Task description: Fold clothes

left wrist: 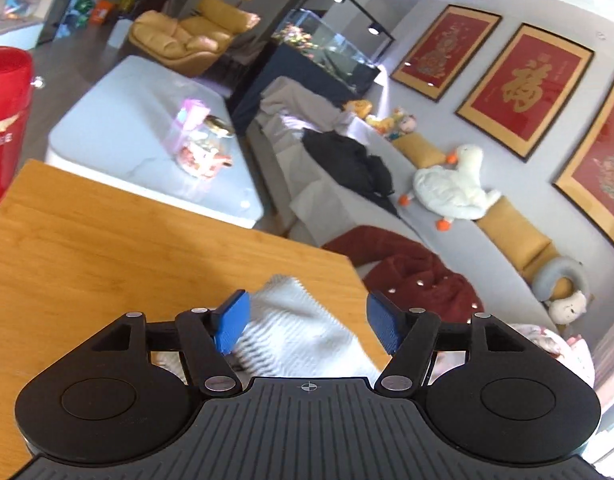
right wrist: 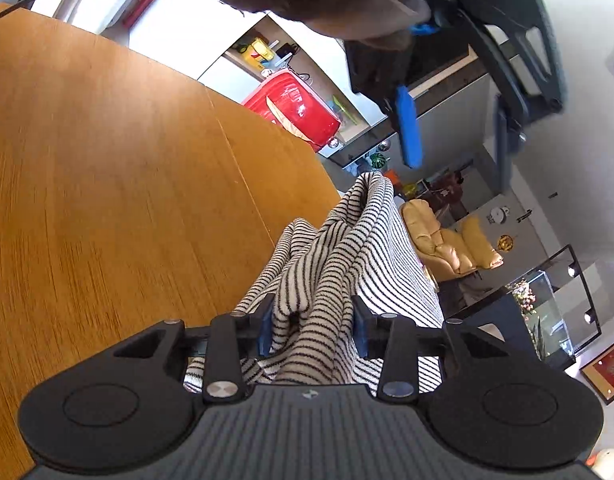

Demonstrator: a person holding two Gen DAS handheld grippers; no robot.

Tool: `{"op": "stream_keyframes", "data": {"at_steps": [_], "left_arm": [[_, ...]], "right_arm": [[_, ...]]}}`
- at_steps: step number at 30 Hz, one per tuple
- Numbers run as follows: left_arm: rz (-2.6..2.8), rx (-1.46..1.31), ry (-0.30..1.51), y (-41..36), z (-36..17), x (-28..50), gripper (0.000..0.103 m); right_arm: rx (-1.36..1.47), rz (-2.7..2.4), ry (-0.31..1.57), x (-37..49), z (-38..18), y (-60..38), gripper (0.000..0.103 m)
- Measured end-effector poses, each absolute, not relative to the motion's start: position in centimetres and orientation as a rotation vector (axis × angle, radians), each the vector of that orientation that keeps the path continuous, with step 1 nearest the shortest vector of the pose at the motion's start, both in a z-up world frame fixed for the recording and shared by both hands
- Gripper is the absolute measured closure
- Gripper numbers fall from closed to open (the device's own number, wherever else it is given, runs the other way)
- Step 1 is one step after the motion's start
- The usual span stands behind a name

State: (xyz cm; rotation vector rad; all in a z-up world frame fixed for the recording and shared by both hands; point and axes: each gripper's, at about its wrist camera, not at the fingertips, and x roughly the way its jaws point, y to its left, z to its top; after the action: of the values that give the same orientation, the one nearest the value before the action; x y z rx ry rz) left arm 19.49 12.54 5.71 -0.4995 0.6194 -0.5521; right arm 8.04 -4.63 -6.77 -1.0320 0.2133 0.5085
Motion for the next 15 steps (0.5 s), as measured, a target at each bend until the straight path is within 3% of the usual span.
{"op": "stream_keyframes", "data": {"at_steps": [4, 5, 7, 12, 15], "left_arm": [[-0.585, -0.452, 0.716, 9.6, 2.6, 21.6, 0.034], [-0.573, -0.433, 0.750, 9.0, 1.4, 22.3, 0.038], [-0.550, -0.465, 0.790, 9.6, -1.0, 23.4, 0.045], [-0.540, -0.476, 0.776, 10.9, -1.6, 23.1, 0.046], [-0.540, -0.402, 0.759, 10.3, -1.3, 22.7, 0.045]], "right_arm": [[-0.878, 0.604, 0.254, 8.6, -4.0, -6.5, 0.057], [-0.834, 0.629, 0.264, 8.8, -3.2, -7.0, 0.054], [-0.746, 0.680, 0.285, 9.1, -1.6, -8.1, 0.032], [-0.487, 0.734, 0.349, 11.0, 1.6, -11.0, 0.000], [-0.285, 0.675, 0.401, 13.6, 2.5, -13.0, 0.000]]}}
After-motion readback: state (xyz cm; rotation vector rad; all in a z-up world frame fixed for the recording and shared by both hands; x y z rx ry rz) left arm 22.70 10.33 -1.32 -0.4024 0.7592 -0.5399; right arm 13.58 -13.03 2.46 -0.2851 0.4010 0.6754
